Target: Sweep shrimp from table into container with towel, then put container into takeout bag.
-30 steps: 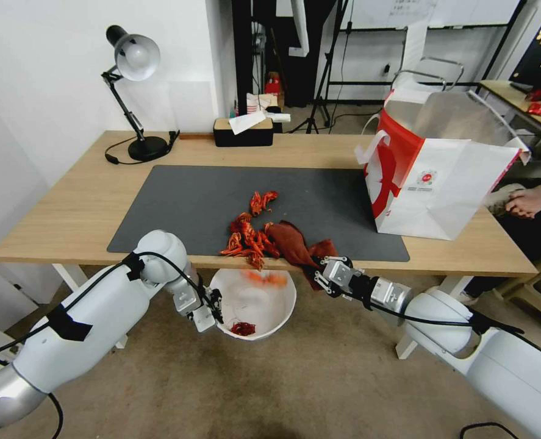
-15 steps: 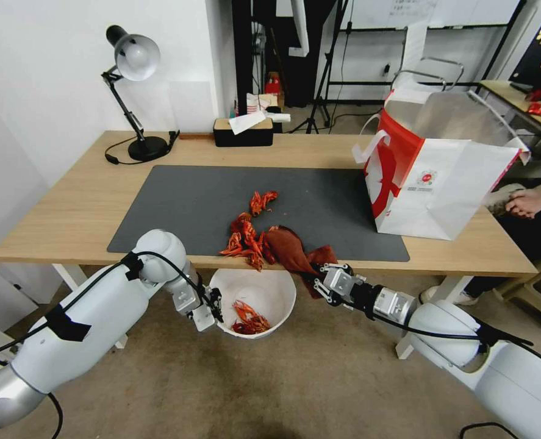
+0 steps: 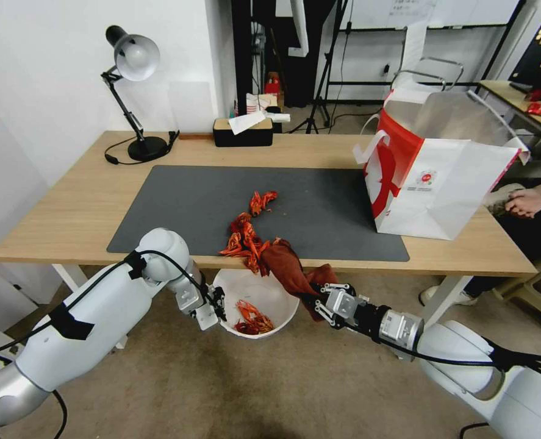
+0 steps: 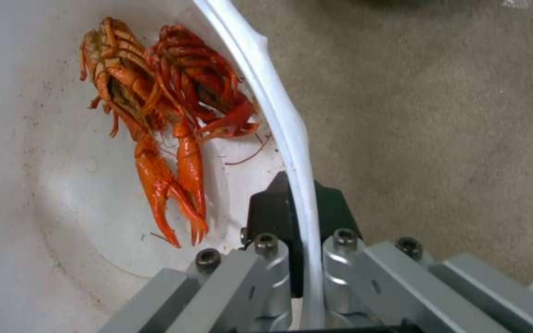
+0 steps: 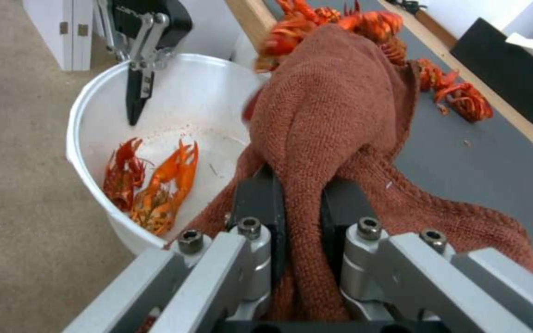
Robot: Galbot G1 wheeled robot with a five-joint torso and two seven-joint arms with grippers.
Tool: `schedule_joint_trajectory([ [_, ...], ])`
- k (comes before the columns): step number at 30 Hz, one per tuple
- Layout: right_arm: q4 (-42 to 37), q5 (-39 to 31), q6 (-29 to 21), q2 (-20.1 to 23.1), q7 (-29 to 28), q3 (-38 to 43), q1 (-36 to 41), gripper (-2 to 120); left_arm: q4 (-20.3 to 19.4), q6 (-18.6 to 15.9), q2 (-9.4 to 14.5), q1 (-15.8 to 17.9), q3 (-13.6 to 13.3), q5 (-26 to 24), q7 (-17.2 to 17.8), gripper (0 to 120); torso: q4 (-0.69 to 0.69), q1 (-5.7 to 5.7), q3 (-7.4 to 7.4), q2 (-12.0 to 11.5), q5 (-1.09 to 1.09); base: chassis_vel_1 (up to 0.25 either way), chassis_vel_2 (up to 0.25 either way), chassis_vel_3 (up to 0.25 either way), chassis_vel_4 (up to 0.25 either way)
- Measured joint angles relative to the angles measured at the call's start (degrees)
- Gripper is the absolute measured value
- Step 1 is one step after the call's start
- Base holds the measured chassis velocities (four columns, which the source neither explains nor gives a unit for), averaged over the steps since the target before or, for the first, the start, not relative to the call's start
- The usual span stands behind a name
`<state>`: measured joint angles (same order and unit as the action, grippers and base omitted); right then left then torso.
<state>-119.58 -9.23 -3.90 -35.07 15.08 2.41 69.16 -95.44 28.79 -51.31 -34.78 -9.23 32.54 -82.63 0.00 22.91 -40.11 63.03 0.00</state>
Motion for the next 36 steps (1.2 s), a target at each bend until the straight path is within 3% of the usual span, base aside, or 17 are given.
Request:
schedule_joint_trajectory([
  [36, -2.04, -0.15, 0.35, 1.91, 1.36, -0.45, 3.23, 8, 1.08, 0.26, 0.24, -0.09, 0.48, 0.06, 0.14, 0, -0.01, 0.01, 0.0, 0.0, 0.0, 0.0, 0.0, 0.0, 0.0],
])
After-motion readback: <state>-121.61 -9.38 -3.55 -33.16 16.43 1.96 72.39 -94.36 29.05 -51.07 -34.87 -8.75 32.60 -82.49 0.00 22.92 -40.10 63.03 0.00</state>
